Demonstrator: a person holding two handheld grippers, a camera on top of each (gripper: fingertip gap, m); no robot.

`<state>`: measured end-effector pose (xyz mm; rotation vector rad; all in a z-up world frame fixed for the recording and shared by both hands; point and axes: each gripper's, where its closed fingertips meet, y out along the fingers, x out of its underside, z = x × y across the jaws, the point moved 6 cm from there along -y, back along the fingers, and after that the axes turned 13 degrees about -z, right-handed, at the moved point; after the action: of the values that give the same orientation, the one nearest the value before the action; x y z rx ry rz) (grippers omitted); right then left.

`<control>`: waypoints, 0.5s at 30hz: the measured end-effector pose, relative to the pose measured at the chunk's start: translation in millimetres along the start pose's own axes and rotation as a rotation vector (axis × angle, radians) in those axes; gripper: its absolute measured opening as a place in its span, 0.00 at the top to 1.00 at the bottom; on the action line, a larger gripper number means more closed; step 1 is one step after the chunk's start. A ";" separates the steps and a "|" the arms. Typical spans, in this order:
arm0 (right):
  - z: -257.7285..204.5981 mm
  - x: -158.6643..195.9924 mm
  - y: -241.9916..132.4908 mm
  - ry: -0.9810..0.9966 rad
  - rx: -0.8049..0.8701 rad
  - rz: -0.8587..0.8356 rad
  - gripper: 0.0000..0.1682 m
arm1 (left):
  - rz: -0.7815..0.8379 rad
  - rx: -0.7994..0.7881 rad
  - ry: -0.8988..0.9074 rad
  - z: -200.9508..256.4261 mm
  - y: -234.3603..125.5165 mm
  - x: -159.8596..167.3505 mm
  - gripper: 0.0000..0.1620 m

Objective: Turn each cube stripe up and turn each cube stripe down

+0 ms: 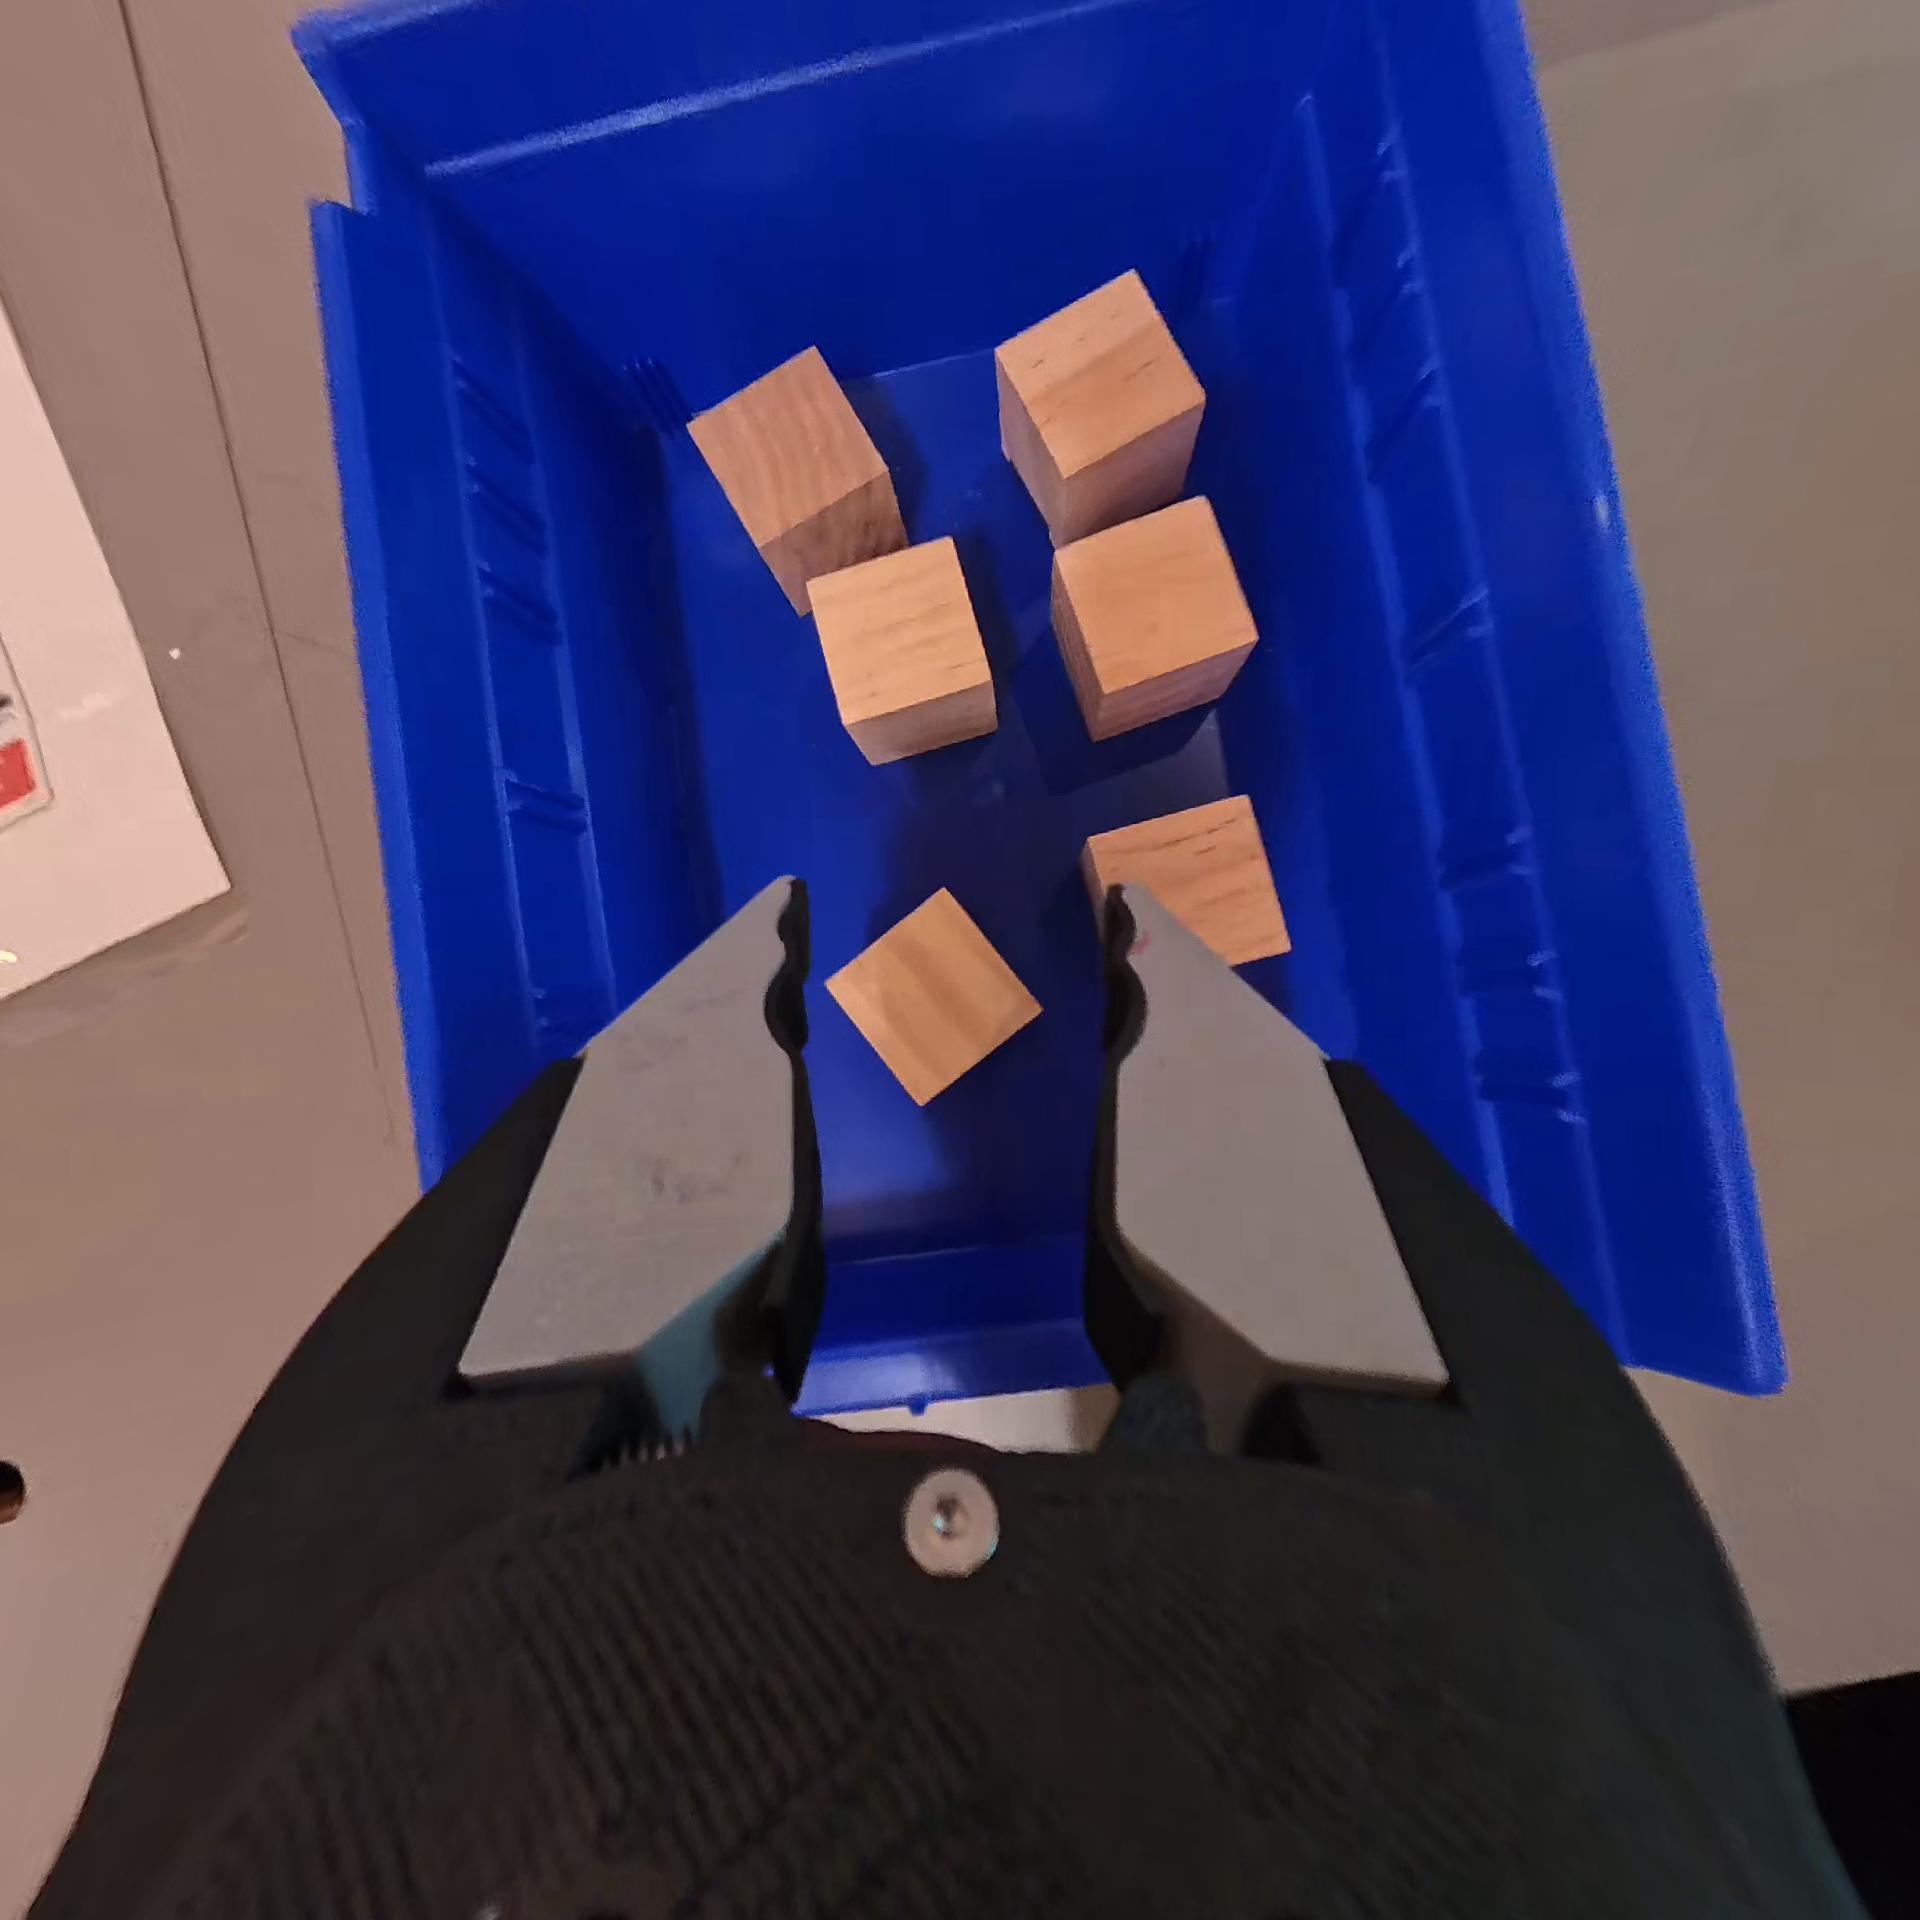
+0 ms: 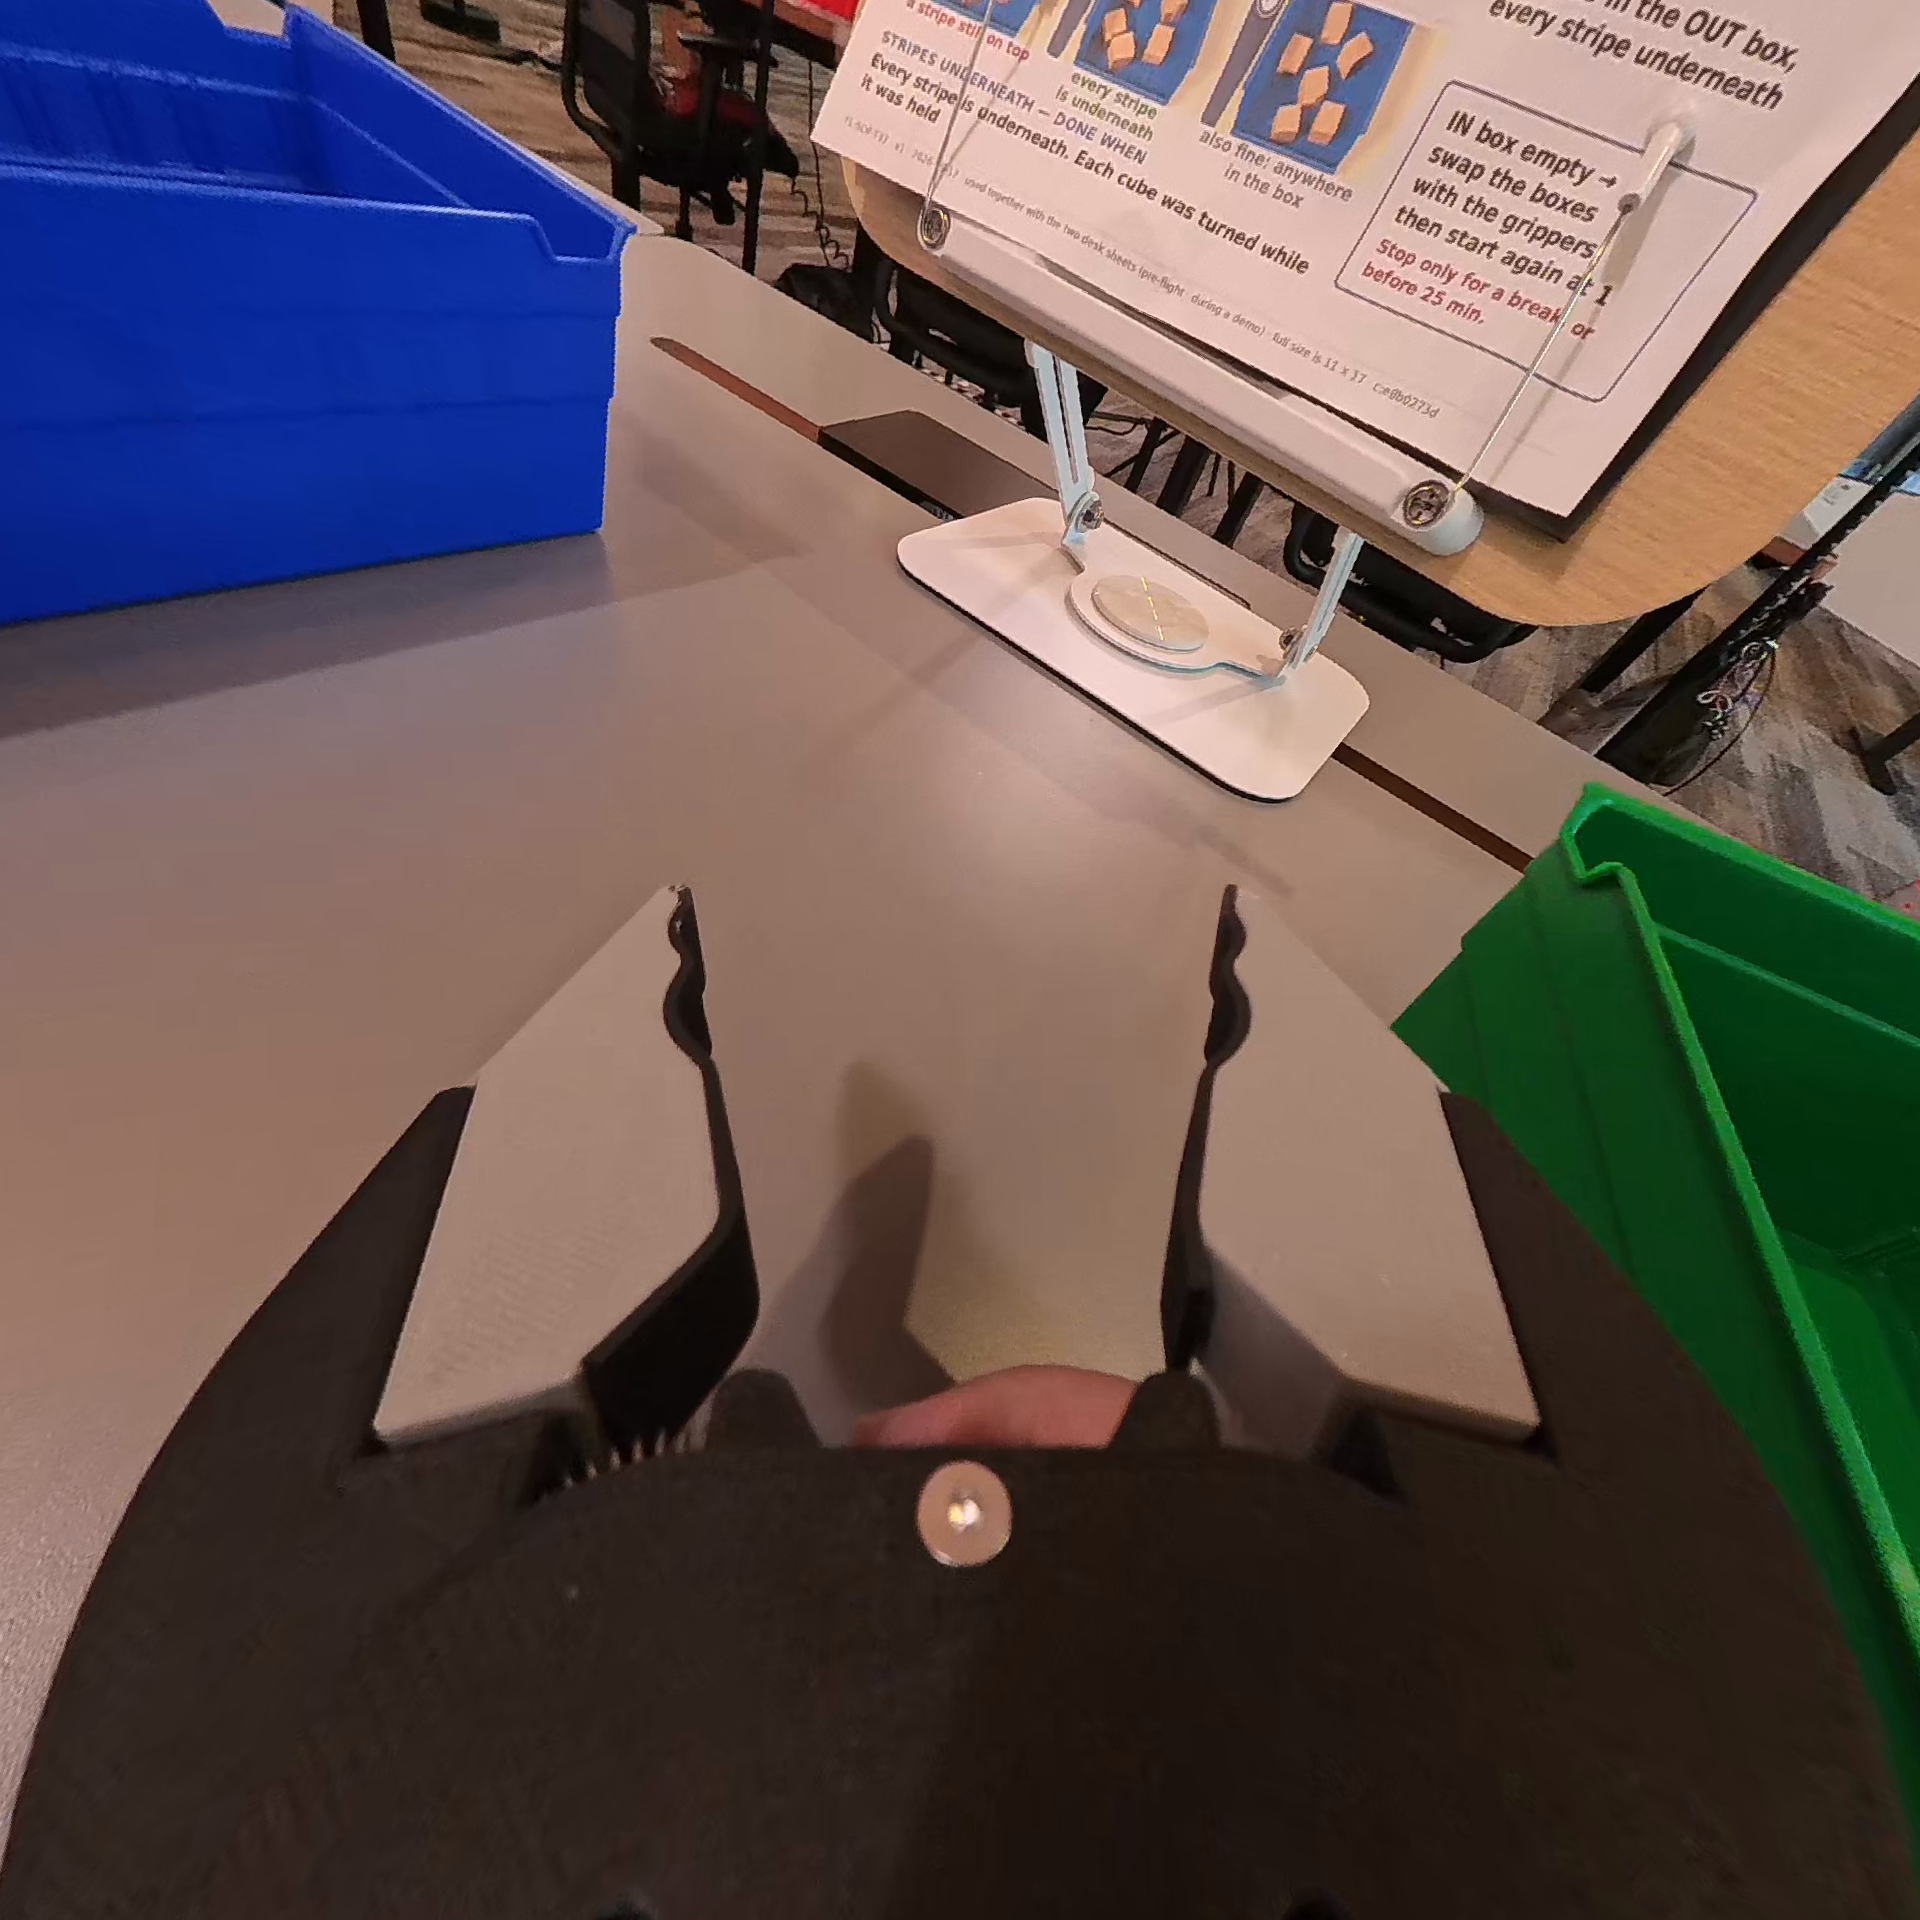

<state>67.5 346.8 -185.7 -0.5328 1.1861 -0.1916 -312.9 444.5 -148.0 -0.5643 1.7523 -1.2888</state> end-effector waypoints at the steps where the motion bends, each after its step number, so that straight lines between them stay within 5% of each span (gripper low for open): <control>1: 0.3 0.2 0.0 0.003 -0.001 0.000 0.43 | -0.016 0.012 -0.009 0.3 4.8 2.5 0.67; 15: -2.1 2.5 2.6 0.003 -0.013 -0.012 0.43 | -0.126 -0.066 -0.052 -7.2 44.8 14.8 0.71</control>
<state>66.2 347.4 -189.6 -0.5512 1.1879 -0.1958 -321.0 453.3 -194.3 -0.7498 1.7447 -1.2938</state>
